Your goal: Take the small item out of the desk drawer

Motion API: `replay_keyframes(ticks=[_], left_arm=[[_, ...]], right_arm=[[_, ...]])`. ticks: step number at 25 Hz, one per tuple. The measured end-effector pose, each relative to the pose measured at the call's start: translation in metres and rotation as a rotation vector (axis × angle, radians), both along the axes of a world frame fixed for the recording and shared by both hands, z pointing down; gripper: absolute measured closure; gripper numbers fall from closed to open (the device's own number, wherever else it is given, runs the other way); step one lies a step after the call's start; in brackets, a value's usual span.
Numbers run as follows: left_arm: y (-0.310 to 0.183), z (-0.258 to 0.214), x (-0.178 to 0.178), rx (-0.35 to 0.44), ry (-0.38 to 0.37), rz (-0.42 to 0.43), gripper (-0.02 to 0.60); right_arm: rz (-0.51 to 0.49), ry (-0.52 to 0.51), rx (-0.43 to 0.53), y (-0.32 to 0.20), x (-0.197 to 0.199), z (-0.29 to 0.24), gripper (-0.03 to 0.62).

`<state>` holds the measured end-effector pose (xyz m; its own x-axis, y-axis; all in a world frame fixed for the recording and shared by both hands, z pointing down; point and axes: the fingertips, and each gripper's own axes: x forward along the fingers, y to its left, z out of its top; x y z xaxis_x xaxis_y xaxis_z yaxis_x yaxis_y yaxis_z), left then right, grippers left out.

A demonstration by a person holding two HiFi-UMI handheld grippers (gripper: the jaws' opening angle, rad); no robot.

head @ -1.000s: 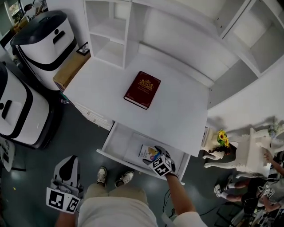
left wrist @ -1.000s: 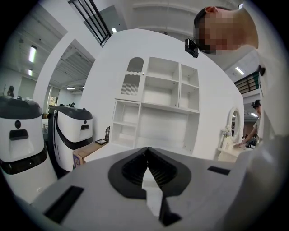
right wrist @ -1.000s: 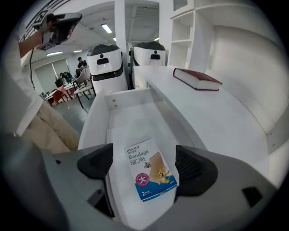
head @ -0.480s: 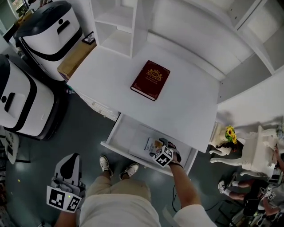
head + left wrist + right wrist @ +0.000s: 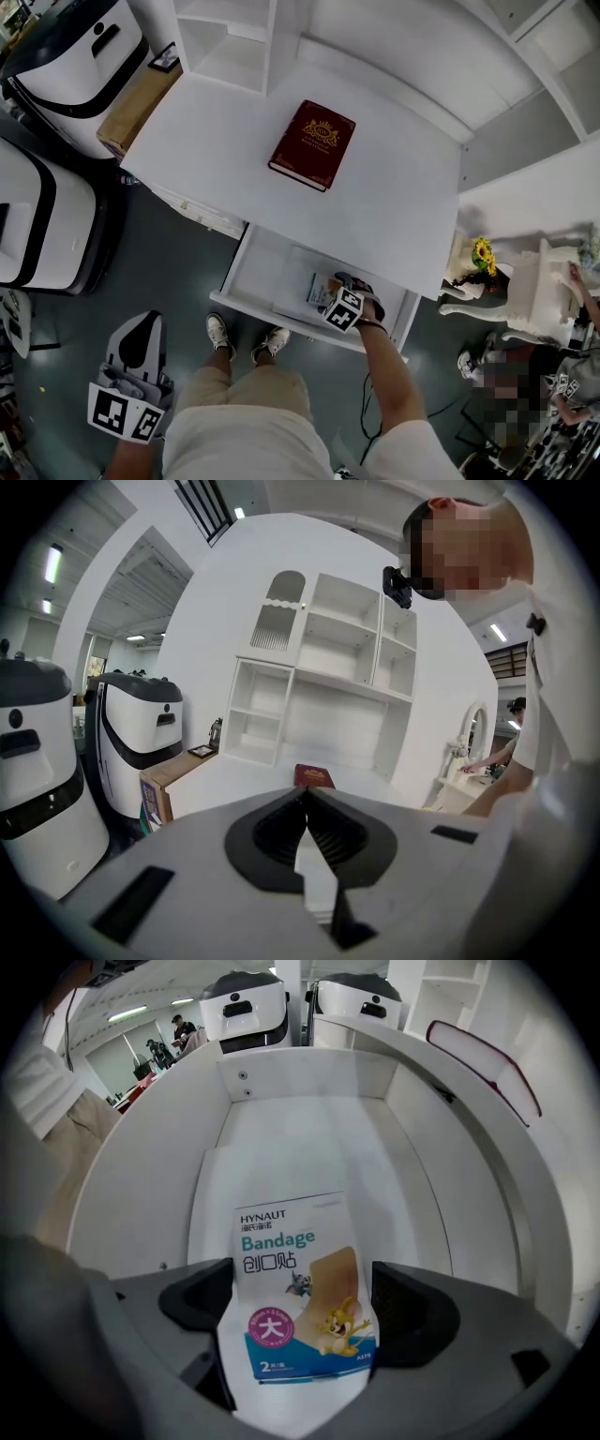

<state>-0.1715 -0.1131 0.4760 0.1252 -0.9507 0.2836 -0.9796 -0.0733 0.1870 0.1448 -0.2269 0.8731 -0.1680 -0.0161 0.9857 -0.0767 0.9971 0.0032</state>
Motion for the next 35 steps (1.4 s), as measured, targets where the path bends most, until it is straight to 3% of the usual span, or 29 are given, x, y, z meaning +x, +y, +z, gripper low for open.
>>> replay_keyframes(ticks=[6,20,35], left_arm=[[-0.009,0.023,-0.011,-0.033,0.03,0.049,0.566],[-0.022,0.028,-0.015,-0.043,0.019,0.126,0.565],[-0.011,0.034,-0.014,-0.048,0.016,0.13,0.566]], right_arm=[[0.004,0.029,-0.068,-0.001,-0.002,0.005,0.133],[0.013,0.064,-0.074,-0.001,-0.002,0.006,0.131],[0.068,0.077,-0.049,0.001,0.0,0.005,0.142]])
